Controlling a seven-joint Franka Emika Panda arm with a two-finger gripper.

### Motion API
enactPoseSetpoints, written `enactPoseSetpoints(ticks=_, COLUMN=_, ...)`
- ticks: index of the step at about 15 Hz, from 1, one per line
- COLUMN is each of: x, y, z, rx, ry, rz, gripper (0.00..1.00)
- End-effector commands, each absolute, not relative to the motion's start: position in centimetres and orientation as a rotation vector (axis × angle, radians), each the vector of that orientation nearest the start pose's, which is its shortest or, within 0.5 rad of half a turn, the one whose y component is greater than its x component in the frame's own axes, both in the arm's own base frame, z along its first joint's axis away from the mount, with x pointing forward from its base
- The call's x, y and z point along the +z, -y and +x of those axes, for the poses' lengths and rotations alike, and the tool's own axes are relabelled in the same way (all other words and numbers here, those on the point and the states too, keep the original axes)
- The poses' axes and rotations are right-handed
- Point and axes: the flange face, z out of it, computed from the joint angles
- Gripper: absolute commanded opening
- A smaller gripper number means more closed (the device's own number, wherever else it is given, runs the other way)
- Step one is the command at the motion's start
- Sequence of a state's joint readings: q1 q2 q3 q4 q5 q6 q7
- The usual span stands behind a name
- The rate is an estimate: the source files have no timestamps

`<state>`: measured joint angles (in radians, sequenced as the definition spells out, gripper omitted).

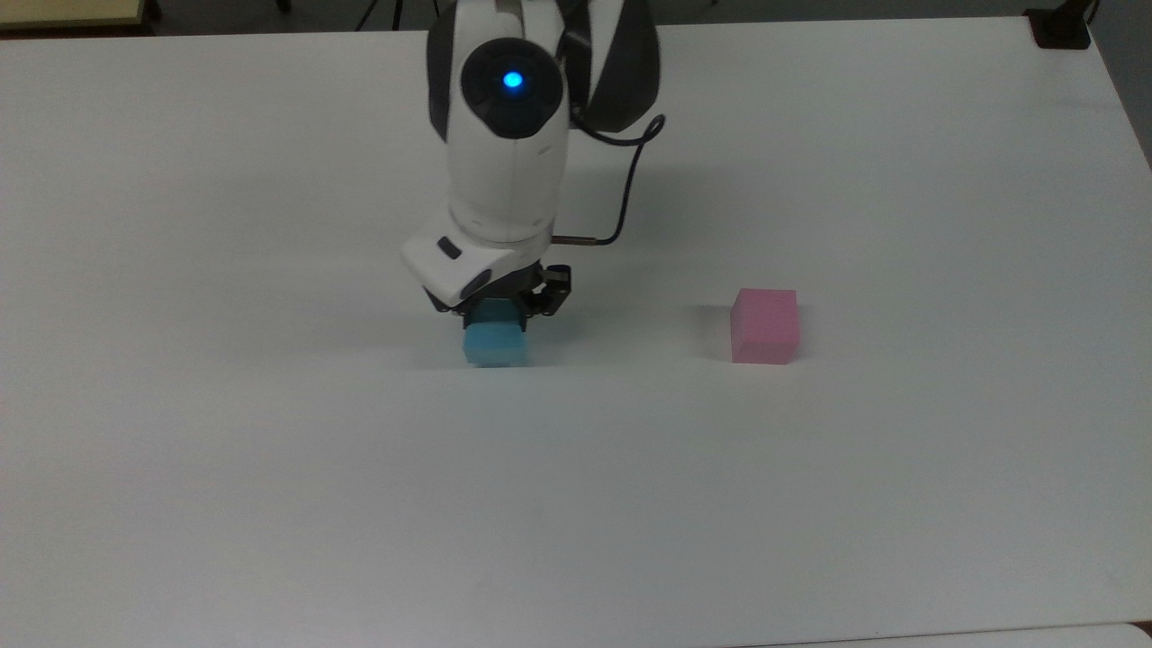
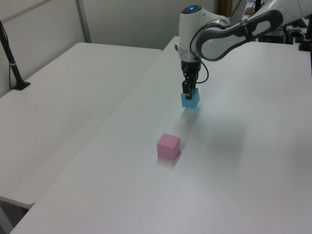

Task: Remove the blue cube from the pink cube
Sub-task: 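Lower the blue cube onto the table and open the gripper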

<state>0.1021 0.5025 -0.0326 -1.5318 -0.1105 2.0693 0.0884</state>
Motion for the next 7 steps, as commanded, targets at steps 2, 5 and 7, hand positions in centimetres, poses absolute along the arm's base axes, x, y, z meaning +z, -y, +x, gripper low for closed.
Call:
enactPoseSetpoints(ticks=2, x=37.4, y=-2.6, z=69.3, rx=-0.085, ry=0.099, rz=-3.266, gripper=1.00)
enactPoseSetpoints(ticks=5, x=39.8, y=-2.3, z=69.1, rx=-0.124, ry=0.083, rz=-3.262, gripper=1.00)
enactPoseSetpoints(ticks=7, x=43.1, y=-0.5, z=68.3, rx=-0.137, ry=0.025, rz=-3.259, gripper=1.00)
